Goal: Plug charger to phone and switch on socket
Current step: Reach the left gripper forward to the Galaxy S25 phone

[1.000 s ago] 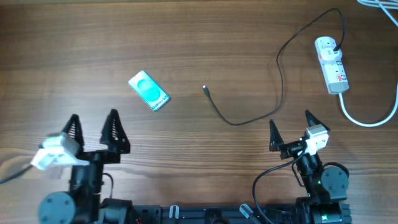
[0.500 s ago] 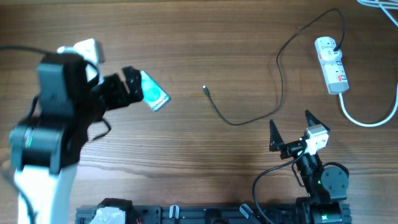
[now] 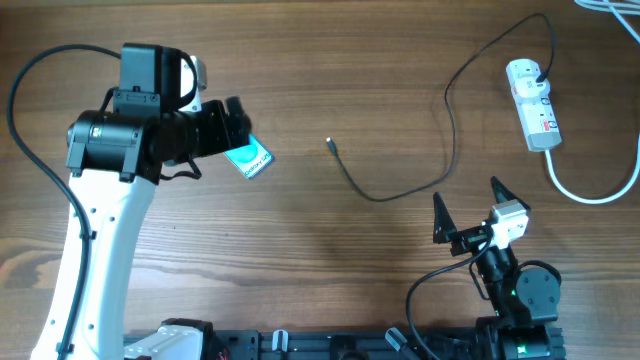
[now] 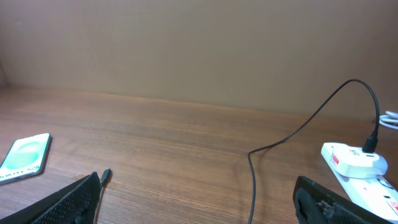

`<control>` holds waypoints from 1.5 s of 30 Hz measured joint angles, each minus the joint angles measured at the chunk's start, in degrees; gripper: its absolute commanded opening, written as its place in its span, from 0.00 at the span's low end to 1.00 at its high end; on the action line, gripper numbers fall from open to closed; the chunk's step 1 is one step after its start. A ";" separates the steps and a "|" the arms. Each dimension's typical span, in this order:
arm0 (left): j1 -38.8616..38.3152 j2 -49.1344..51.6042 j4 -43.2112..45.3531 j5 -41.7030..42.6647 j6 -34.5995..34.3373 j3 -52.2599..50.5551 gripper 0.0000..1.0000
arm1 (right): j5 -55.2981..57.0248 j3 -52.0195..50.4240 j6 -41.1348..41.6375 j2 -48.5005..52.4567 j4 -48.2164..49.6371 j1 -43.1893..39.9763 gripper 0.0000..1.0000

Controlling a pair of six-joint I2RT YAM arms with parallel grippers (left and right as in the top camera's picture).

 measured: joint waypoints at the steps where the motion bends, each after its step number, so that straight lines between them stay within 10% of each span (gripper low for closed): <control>1: 0.00 0.00 0.00 0.00 0.02 0.00 0.04 | 0.00 0.00 0.00 0.00 0.00 0.00 1.00; 25: 0.00 3.65 0.07 0.04 -0.72 -0.02 0.04 | 0.00 0.00 0.00 0.00 0.00 0.00 1.00; 32: -0.48 11.02 0.09 0.24 -2.27 -0.07 0.42 | 0.00 0.00 0.00 0.00 0.00 0.00 1.00; 36: -1.75 16.65 0.70 -0.02 -4.63 -0.09 1.00 | 0.00 0.00 0.00 0.00 0.00 0.00 1.00; 45: -2.01 27.58 6.10 -7.82 -16.61 -0.13 1.00 | 0.00 0.00 0.00 0.00 0.00 0.00 0.99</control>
